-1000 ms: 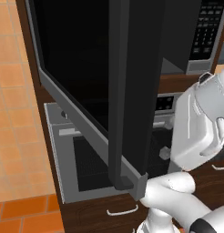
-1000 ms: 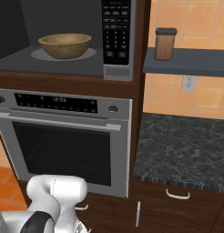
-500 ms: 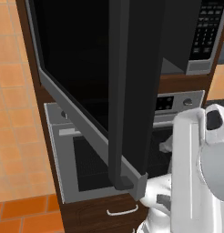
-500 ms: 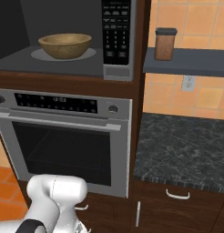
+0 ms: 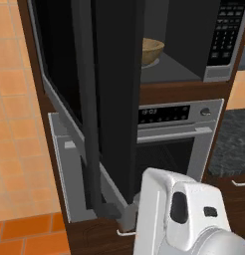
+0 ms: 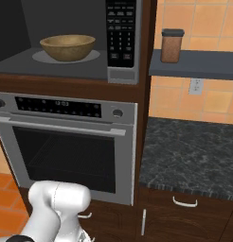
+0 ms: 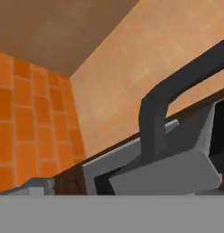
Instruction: Open the microwave, place the bowl with waffle inside the microwave, then close the microwave door and turn it on.
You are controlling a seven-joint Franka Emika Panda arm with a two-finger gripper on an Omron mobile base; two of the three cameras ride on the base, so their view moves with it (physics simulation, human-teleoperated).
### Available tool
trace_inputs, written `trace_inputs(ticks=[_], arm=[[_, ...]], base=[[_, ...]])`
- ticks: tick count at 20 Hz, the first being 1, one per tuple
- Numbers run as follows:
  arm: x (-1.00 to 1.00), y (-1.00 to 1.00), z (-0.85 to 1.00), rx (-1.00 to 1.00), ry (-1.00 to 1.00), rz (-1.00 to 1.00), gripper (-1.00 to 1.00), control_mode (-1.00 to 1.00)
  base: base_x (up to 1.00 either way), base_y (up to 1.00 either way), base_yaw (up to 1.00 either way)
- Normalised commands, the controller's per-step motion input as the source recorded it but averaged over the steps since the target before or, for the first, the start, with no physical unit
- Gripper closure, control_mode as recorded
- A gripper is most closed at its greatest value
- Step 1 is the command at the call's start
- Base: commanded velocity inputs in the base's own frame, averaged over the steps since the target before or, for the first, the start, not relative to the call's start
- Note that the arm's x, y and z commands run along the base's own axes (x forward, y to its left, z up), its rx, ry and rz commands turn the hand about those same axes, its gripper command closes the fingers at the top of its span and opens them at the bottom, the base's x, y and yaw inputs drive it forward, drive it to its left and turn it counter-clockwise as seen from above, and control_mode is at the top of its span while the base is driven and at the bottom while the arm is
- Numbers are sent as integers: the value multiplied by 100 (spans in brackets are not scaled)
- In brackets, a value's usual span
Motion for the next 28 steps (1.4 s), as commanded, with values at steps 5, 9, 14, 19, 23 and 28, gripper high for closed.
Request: trace_inputs(ticks=[5,9,14,19,23,28], arm=[[-21,94,-17,-10,-14,0,-100,-100],[-81,91,-1,-14,-22,0,-100,-100],[-54,100,-10,-17,-17,0,-100,-100],[-39,100,-1,-19,-13,0,-100,-100],[46,100,-3,-17,0,-20,-100,-100],[87,75,-2,-14,0,-41,-100,-100]], base=[[0,0,0],[0,0,0],[0,0,0],[0,0,0],[0,0,0],[0,0,0]])
